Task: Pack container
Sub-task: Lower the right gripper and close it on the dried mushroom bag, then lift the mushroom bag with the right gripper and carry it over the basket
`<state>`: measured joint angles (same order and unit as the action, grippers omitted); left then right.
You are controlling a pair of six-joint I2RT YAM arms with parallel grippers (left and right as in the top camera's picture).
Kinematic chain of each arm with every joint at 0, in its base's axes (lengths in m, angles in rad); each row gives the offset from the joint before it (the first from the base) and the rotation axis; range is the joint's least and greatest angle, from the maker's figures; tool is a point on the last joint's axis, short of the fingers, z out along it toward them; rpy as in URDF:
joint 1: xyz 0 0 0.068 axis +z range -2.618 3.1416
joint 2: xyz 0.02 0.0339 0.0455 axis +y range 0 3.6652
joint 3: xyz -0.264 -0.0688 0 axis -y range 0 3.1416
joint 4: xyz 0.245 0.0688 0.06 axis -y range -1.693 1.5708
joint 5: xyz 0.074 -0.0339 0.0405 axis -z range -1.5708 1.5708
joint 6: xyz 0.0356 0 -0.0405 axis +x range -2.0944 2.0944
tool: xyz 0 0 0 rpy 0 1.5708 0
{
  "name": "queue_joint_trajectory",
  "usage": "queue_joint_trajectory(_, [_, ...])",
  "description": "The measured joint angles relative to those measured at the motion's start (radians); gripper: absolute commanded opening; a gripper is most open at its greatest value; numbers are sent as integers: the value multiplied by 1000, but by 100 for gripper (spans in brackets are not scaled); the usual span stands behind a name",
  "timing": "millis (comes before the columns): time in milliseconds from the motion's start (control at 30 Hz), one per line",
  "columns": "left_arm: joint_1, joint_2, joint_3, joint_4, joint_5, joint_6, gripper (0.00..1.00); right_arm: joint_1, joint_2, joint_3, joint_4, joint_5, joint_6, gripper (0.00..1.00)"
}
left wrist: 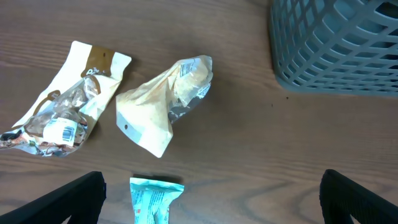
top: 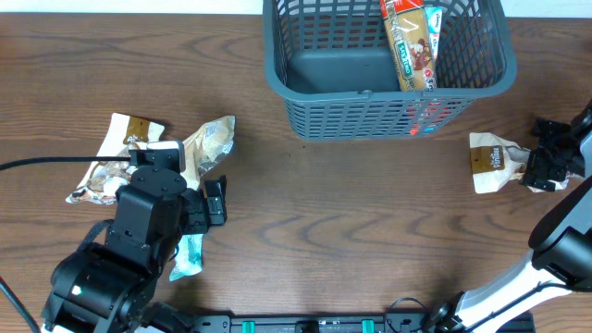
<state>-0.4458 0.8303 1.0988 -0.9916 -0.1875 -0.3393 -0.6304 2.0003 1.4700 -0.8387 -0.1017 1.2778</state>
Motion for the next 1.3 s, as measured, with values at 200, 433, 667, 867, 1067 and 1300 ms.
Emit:
queue_joint_trajectory(200, [0, 0, 0, 0, 0, 0, 99, -3, 56, 0, -6, 13, 1, 99])
queue_joint_trajectory(433, [0, 0, 0, 0, 0, 0, 99, -8, 105, 6, -13, 18, -3, 99])
queue_joint_trajectory(667, [0, 0, 0, 0, 0, 0, 99, -9, 116, 15, -18, 25, -31, 1])
queue_joint_trajectory(867, [0, 0, 0, 0, 0, 0, 99, -21, 119, 21, -4, 10, -50, 1])
queue_joint_trajectory(1067, [0, 0, 0, 0, 0, 0, 99, -29, 121, 24, 33, -42, -94, 1])
queue_joint_trajectory(1300, [0, 0, 0, 0, 0, 0, 99, -28, 138, 134, -19, -126, -181, 2])
